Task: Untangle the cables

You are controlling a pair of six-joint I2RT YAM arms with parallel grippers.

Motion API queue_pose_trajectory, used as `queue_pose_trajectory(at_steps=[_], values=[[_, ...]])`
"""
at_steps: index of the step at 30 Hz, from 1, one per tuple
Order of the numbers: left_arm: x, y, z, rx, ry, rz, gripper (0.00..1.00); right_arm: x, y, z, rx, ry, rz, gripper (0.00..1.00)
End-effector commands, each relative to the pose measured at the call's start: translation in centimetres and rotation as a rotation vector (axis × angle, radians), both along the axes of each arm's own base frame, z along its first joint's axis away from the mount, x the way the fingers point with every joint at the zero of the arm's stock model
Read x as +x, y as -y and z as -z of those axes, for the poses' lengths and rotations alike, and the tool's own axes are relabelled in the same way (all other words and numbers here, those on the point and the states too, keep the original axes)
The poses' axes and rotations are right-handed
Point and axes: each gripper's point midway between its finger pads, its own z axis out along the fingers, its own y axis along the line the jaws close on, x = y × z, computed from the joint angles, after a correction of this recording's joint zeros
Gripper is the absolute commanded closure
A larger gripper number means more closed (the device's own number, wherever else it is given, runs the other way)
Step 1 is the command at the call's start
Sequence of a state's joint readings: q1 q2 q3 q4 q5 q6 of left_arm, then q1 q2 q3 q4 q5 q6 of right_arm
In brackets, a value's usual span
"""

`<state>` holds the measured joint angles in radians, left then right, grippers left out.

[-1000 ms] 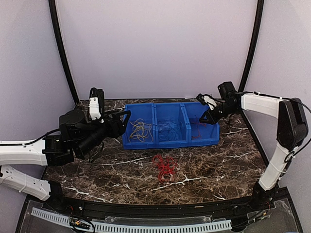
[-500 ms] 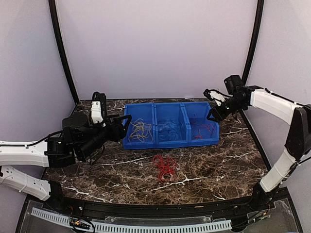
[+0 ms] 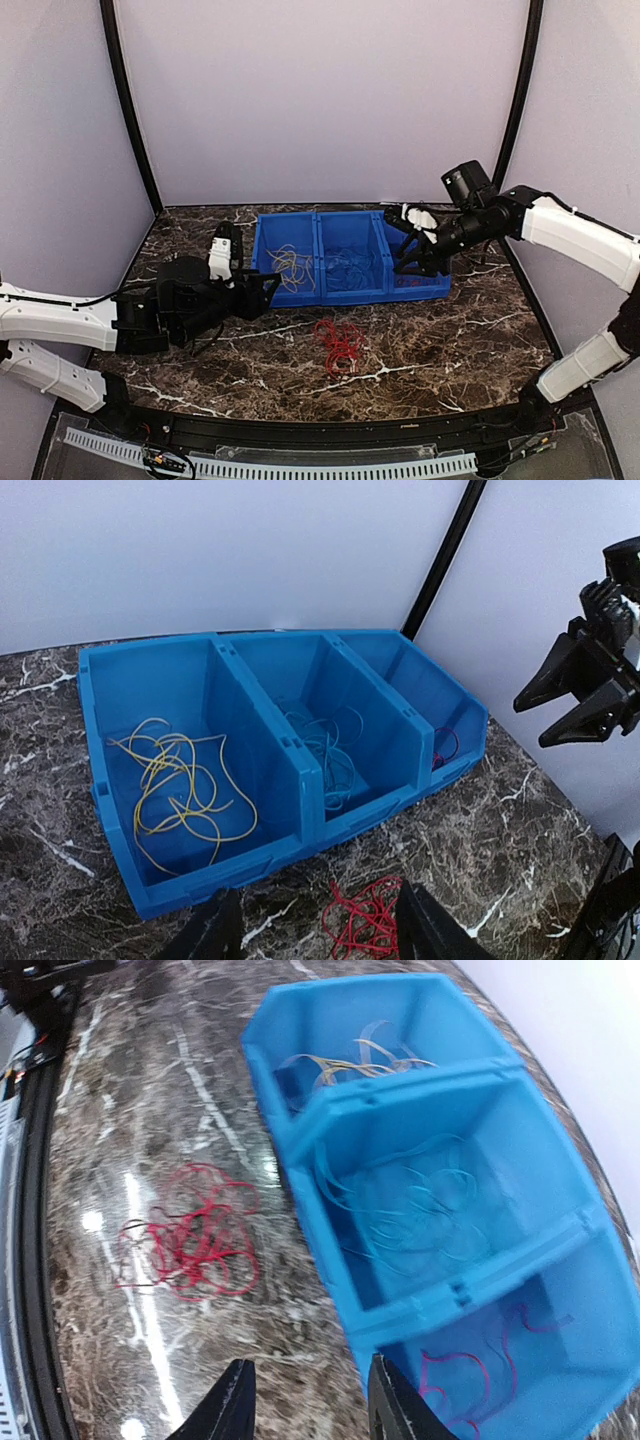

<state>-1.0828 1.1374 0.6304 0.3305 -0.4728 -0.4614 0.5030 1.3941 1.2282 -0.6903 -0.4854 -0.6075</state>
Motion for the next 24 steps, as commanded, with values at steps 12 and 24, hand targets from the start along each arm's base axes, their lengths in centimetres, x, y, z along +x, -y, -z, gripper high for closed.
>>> queue_pose_trajectory(at_steps=[12, 24], values=[[-2.6, 2.5, 10.4, -0.156, -0.351, 0.080, 0.51, -4.9, -10.9, 9.7, -0.130, -0.248, -0.290, 0.55], [-2.8, 1.7, 11.5, -0.191, -0.389, 0.049, 0.48, -4.5, -15.1, 13.4, -0.136, -0.376, -0.303, 0.47]])
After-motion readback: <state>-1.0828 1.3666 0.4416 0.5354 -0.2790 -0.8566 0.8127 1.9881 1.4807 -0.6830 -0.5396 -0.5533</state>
